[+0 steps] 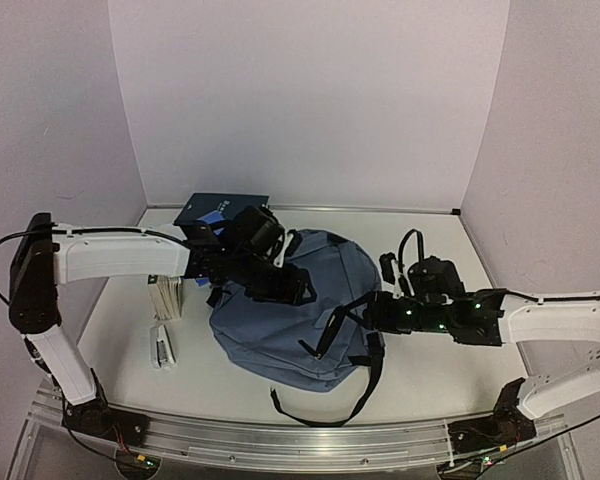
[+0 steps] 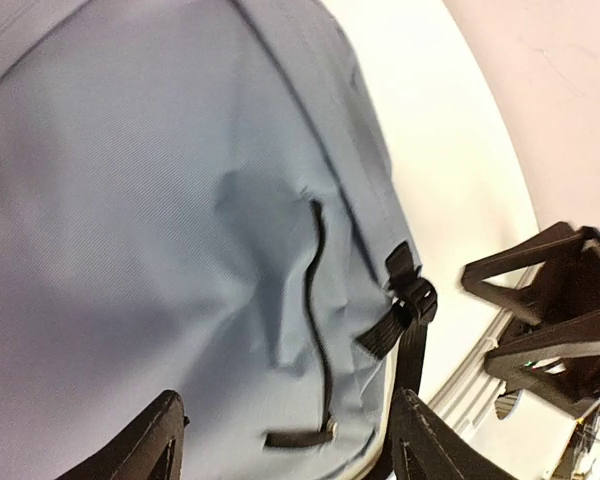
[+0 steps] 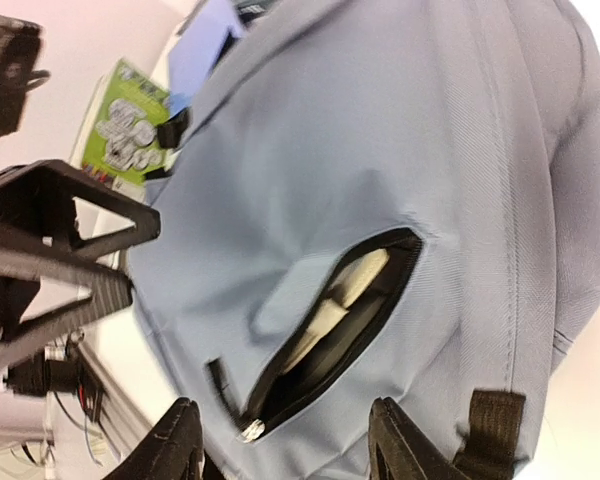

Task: Pack the student bag
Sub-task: Zip the student bag at the center of the board.

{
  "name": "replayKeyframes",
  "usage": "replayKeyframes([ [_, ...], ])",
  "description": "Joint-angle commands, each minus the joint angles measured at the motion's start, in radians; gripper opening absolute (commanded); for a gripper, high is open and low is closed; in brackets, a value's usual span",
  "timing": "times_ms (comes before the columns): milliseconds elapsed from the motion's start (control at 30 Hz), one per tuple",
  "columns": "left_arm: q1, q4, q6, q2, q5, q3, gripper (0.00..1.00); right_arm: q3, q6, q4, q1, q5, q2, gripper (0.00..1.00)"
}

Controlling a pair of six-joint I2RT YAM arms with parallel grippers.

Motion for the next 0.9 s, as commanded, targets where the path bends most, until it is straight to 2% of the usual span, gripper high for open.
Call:
replayKeyframes([
  [0,0.011,-0.061,-0.147,-0.138,-0.041,-0.126,0.74,0.124,-0.121,-0.244,0.038,0.027,-0.015,0.54],
  [167,0.011,-0.093,-0.287,-0.247,-0.037,-0.261,0.74,0.249,-0.181,-0.312,0.141,0.084,0.108,0.51],
  [300,0.014,-0.072,-0.416,-0.388,-0.078,-0.424,0.74,0.348,-0.203,-0.348,0.222,0.179,0.23,0.42],
  [433,0.023,-0.065,-0.488,-0.477,-0.071,-0.524,0.74,0.428,-0.211,-0.396,0.27,0.255,0.345,0.36],
  [567,0.03,-0.017,-0.517,-0.487,-0.044,-0.591,0.76,0.47,-0.214,-0.412,0.289,0.295,0.425,0.32],
  [867,0.067,0.18,-0.521,-0.403,-0.011,-0.651,0.81,0.513,-0.215,-0.428,0.314,0.317,0.527,0.32],
])
